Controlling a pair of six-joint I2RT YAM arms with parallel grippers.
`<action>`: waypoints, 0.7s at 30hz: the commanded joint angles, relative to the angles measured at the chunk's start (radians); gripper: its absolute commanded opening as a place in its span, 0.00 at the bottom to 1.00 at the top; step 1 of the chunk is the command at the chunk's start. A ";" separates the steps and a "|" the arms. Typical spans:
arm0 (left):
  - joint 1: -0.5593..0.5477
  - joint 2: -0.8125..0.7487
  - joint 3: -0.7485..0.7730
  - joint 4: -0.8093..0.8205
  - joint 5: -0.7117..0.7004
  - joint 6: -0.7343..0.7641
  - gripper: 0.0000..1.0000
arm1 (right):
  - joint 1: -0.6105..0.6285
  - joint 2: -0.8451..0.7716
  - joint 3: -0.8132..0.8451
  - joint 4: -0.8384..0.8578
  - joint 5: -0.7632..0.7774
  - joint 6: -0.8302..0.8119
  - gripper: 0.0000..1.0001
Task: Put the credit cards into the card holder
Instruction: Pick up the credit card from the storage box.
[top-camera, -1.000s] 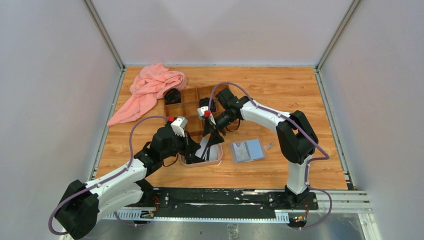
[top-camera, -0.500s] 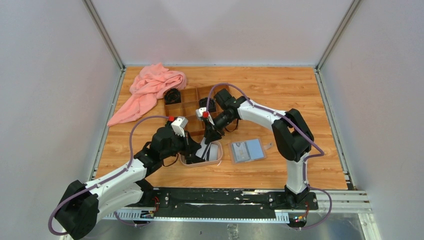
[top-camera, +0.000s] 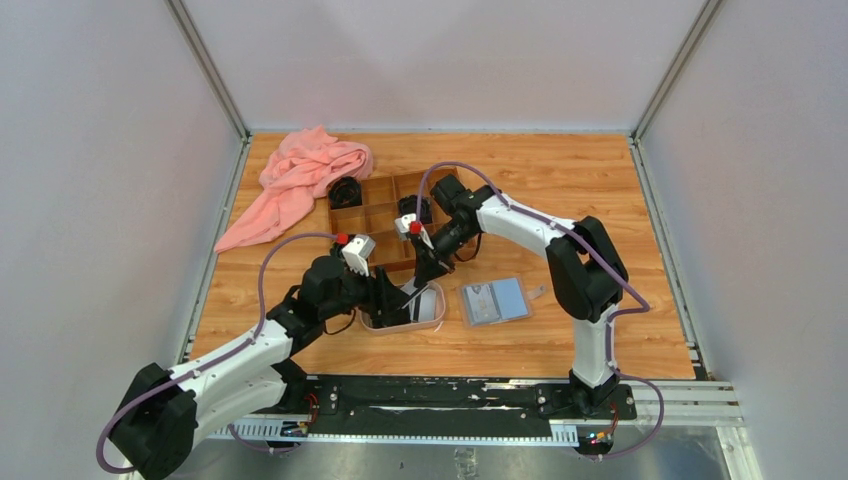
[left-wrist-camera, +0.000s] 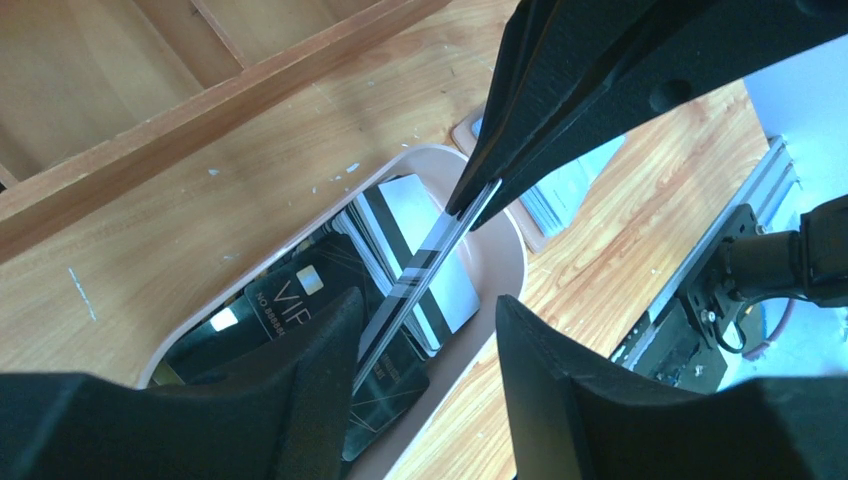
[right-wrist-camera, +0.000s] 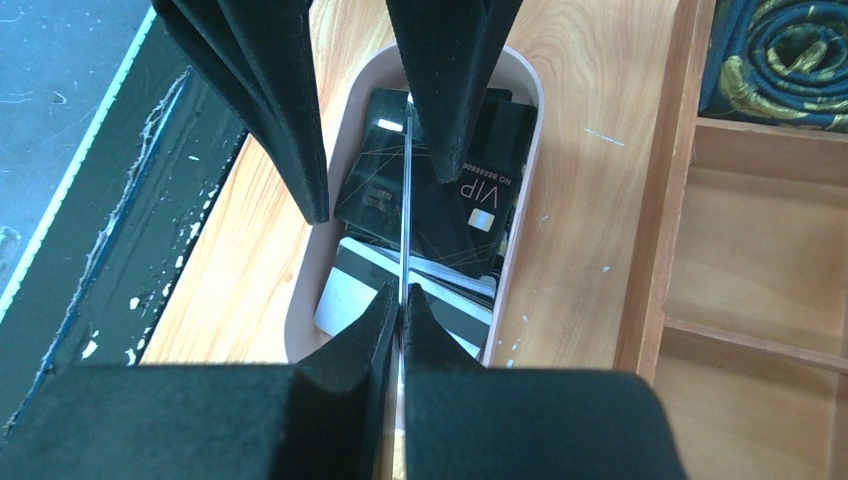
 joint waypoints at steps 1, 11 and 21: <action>0.002 0.011 0.002 0.015 0.054 0.040 0.59 | -0.012 0.036 0.044 -0.104 -0.048 -0.032 0.00; 0.003 0.042 0.019 0.014 0.116 0.073 0.56 | -0.020 0.039 0.071 -0.234 -0.081 -0.169 0.00; 0.002 0.177 0.075 0.013 0.225 0.092 0.41 | -0.022 0.055 0.102 -0.285 -0.092 -0.206 0.00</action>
